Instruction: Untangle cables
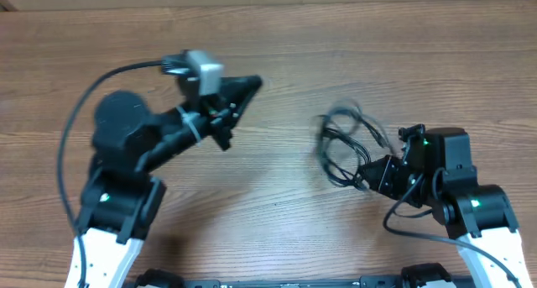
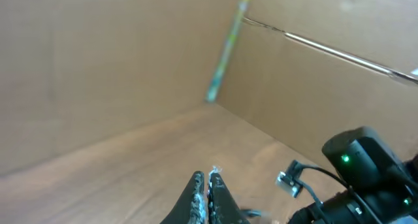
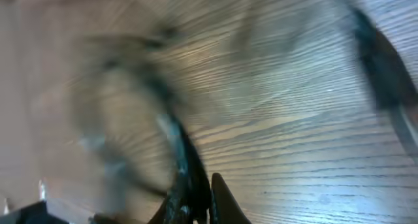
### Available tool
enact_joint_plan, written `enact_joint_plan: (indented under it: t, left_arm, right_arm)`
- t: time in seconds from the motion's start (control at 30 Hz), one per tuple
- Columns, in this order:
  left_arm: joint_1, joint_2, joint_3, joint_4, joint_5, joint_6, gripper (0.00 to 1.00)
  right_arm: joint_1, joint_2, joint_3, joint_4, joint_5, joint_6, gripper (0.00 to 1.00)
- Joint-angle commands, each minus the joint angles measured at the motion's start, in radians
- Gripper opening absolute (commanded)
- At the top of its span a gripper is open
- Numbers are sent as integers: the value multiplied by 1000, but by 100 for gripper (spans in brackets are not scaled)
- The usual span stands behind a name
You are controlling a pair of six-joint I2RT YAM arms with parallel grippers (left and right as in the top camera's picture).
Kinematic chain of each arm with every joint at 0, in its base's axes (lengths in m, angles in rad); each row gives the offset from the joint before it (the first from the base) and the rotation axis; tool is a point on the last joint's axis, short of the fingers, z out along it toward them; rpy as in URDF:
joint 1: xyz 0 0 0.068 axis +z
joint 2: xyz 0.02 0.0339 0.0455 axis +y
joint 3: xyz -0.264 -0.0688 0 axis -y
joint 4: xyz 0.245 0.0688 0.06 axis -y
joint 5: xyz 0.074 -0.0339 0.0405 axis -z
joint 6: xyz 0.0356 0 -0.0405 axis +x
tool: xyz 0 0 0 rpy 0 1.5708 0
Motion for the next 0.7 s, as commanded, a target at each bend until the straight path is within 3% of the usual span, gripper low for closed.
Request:
enact_joint_plan:
  t: [0.0,0.3,0.43,0.47,0.5,0.53,0.57,0.63,0.67]
  left_arm:
    - [55,-19,26,-35,-7,-14,4]
    - [72,32,26,-387,-7,-8,4]
    - [71,91,26,-493,47,-3,5]
    - [69,101,26,-504,76,10,11]
    - [63,124,26,-530,128,62,37]
    - [53,143,26,-557,158,107,50]
    - [19,184,26,-616,183,168,61]
    - [-39,232,26,-653,212,242,68]
    - [-78,256,26,-656,225,273,71]
  right_arm:
    - [3,19,14,27,6,29,4]
    - [3,17,14,256,-290,19,4]
    - [3,18,14,183,-182,39,4]
    - [3,18,14,166,-155,54,11]
    - [3,18,14,152,-126,64,37]
    - [3,18,14,144,-102,65,51]
    - [3,18,14,132,-68,83,80]
    - [3,18,14,119,-13,86,100]
    - [2,18,14,109,25,113,100]
